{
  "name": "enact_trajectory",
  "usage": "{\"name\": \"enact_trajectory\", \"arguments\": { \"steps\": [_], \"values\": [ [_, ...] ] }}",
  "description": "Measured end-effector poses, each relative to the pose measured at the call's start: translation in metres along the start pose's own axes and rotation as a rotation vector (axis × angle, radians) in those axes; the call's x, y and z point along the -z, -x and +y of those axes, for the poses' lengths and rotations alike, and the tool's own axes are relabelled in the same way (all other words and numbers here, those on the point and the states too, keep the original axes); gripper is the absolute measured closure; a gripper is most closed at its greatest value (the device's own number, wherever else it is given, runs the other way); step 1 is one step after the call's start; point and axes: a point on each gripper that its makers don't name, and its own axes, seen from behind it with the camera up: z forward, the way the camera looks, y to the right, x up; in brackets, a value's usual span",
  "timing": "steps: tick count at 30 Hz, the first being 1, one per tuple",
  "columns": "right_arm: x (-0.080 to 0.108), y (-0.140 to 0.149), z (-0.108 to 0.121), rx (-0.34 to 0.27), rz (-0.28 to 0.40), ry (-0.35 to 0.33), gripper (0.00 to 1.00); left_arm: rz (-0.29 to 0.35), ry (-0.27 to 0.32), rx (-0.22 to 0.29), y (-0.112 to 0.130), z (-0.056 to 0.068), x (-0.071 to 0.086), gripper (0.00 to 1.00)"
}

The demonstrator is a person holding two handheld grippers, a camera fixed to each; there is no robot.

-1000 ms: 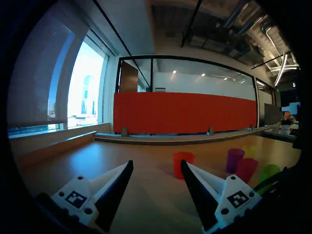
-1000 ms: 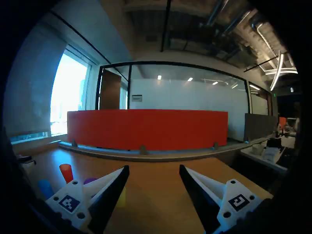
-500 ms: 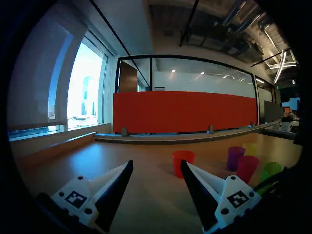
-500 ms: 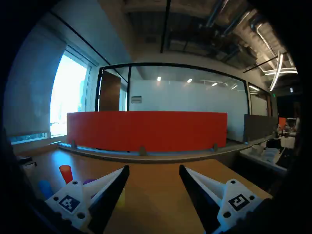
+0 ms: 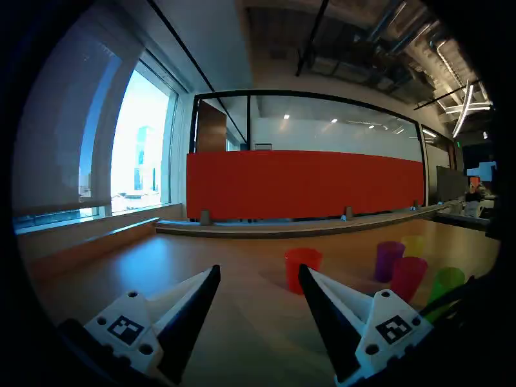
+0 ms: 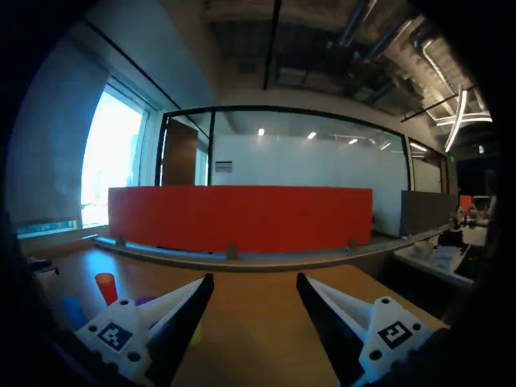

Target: Pour water

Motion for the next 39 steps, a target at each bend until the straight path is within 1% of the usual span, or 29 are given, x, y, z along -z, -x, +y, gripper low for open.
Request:
{"name": "enact_trajectory", "arguments": {
  "steps": [6, 11, 21, 27, 32, 39],
  "values": [
    [0.0, -0.003, -0.001, 0.024, 0.034, 0.0, 0.01, 0.0, 0.0, 0.0, 0.0, 0.0, 0.0, 0.1],
    [-0.003, 0.003, -0.002, 0.01, 0.053, -0.011, 0.01, 0.0, 0.0, -0.001, 0.0, 0.0, 0.0, 0.1],
    [-0.003, 0.031, -0.001, -0.025, 0.061, -0.02, 0.01, 0.0, 0.0, -0.001, 0.0, 0.0, 0.0, 0.1],
    [-0.002, 0.04, -0.002, -0.045, 0.075, -0.013, 0.01, 0.0, 0.0, -0.001, 0.0, 0.0, -0.001, 0.1],
    [-0.003, 0.048, -0.004, -0.063, 0.073, -0.019, 0.01, 0.0, 0.0, 0.0, 0.0, 0.0, -0.001, 0.1],
    [-0.005, 0.072, -0.002, -0.053, 0.058, -0.015, 0.01, 0.0, 0.0, -0.001, 0.0, 0.0, -0.001, 0.1]
  ]
}}
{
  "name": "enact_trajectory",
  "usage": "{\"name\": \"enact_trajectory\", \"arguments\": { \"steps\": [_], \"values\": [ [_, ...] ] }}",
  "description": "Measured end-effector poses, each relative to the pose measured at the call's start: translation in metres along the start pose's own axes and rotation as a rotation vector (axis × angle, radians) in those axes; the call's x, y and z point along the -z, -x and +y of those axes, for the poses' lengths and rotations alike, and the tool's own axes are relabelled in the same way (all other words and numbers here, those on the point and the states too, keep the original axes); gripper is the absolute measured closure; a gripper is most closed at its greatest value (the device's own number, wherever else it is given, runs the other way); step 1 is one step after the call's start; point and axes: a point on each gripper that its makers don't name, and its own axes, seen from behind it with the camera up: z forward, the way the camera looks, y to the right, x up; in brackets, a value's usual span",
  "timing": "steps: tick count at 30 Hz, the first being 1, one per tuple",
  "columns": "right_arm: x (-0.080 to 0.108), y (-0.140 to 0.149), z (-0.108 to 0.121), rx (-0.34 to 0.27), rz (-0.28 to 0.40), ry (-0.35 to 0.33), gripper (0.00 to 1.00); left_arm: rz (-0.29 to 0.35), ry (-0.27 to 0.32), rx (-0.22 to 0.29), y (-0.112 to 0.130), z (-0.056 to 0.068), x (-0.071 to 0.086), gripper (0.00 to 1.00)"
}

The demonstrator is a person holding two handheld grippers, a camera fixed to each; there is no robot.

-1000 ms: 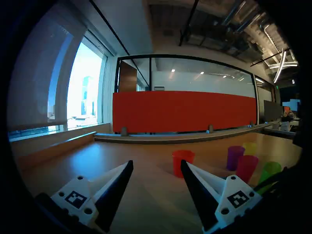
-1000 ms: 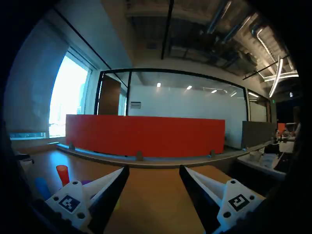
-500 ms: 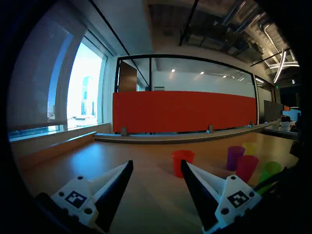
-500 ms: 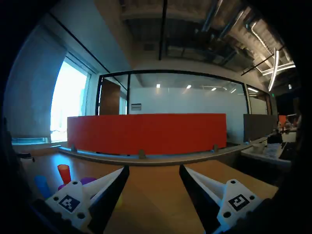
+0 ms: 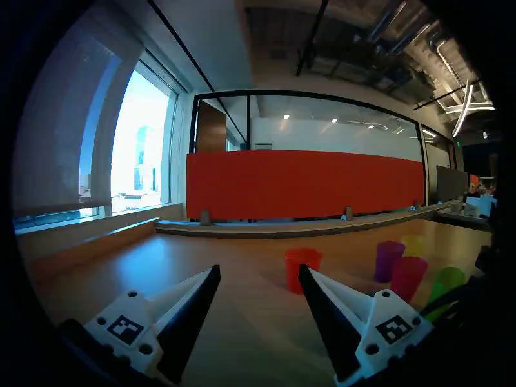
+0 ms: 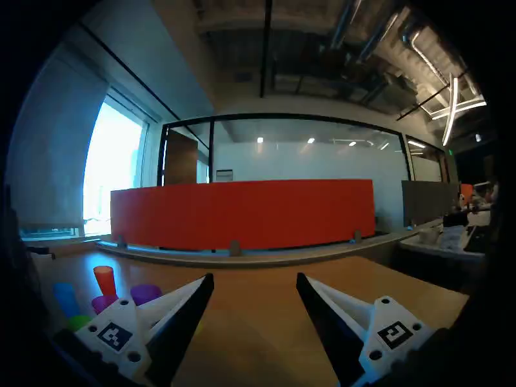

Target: Pour water

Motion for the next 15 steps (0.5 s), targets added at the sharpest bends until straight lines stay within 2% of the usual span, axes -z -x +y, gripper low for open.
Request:
{"name": "enact_trajectory", "arguments": {
  "steps": [15],
  "values": [
    [0.001, 0.017, 0.006, -0.02, -0.016, 0.009, 0.01, 0.0, 0.0, 0.0, 0.0, 0.0, 0.0, 0.1]
  ]
}}
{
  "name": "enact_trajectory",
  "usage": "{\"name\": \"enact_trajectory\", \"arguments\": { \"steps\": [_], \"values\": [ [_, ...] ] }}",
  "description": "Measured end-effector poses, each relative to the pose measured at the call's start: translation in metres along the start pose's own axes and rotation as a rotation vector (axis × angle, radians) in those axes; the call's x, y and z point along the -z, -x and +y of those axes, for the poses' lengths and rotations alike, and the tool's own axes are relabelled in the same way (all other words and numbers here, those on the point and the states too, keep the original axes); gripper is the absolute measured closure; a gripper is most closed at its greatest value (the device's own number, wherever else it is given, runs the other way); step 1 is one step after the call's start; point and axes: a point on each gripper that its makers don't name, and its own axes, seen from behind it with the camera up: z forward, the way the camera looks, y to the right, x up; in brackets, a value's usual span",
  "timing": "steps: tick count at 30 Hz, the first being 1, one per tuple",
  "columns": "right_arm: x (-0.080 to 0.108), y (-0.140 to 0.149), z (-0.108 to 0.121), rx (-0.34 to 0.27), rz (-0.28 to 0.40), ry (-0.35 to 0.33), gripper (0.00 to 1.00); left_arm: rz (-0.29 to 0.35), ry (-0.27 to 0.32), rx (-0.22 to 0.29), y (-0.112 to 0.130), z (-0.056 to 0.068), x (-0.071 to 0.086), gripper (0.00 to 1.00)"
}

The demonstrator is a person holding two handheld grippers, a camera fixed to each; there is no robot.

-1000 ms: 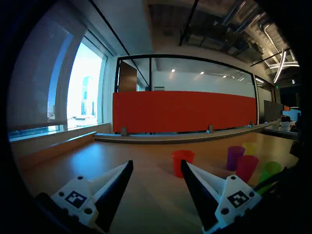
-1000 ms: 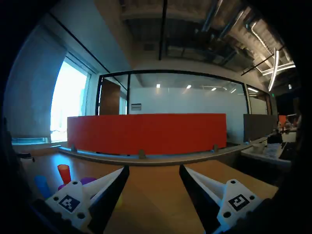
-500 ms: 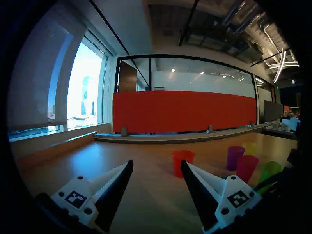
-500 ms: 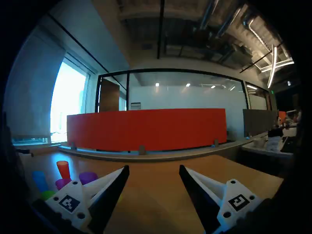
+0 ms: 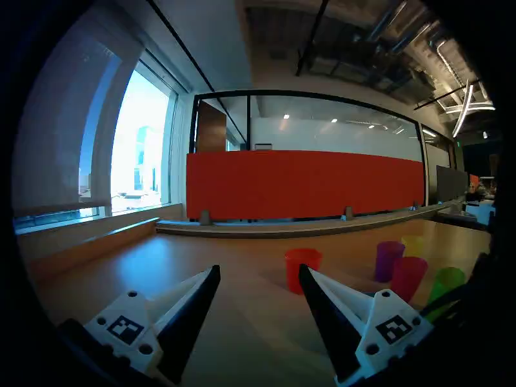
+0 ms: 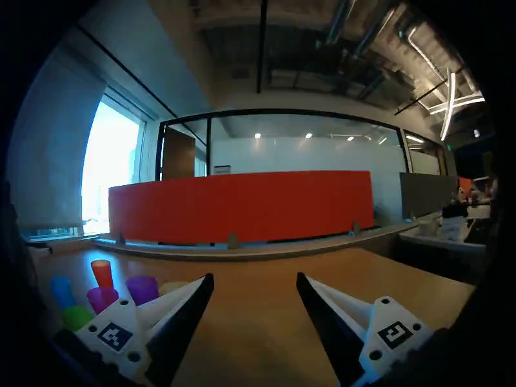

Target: Pour water

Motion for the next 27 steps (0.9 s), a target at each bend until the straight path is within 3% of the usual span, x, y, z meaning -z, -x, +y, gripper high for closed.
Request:
{"name": "enact_trajectory", "arguments": {
  "steps": [27],
  "values": [
    [-0.001, 0.017, 0.0, 0.036, -0.032, 0.016, 0.01, 0.0, 0.0, 0.0, 0.0, 0.0, 0.0, 0.1]
  ]
}}
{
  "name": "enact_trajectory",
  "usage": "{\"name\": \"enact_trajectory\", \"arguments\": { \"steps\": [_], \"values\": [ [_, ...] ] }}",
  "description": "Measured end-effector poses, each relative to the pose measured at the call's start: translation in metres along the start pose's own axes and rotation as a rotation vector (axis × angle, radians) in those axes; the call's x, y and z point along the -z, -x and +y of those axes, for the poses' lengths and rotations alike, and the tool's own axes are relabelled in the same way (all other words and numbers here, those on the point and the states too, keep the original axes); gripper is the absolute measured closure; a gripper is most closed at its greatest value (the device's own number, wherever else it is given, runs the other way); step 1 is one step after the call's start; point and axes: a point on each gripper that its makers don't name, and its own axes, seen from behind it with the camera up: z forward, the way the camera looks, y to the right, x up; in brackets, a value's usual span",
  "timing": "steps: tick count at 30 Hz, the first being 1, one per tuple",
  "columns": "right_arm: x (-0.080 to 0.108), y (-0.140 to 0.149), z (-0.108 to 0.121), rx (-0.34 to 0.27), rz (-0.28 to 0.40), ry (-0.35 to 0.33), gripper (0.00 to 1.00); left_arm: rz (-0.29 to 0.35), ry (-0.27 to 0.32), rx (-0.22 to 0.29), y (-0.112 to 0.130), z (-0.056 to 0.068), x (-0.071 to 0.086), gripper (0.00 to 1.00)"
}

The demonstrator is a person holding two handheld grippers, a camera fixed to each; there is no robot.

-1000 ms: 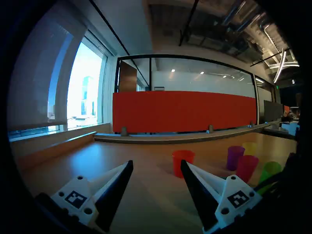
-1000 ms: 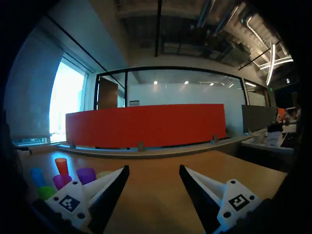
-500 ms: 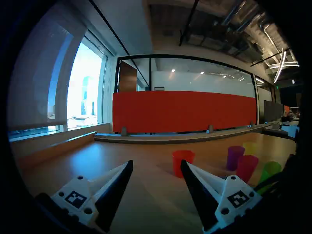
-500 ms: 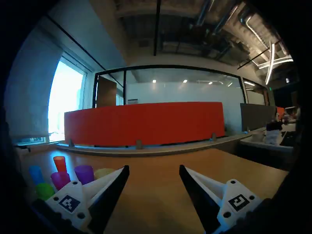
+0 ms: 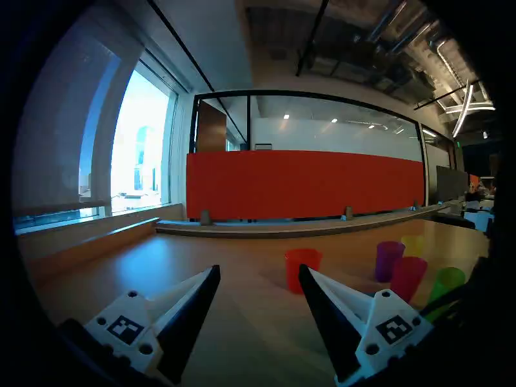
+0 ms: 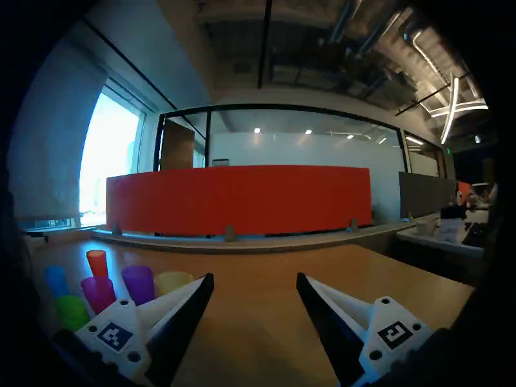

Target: Pour water

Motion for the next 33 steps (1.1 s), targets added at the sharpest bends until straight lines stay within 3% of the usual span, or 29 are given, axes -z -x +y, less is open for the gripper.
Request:
{"name": "enact_trajectory", "arguments": {
  "steps": [33],
  "values": [
    [-0.0004, 0.0047, -0.003, 0.019, -0.03, 0.0, 0.01, 0.0, 0.0, 0.0, -0.0006, 0.0002, 0.0003, 0.1]
  ]
}}
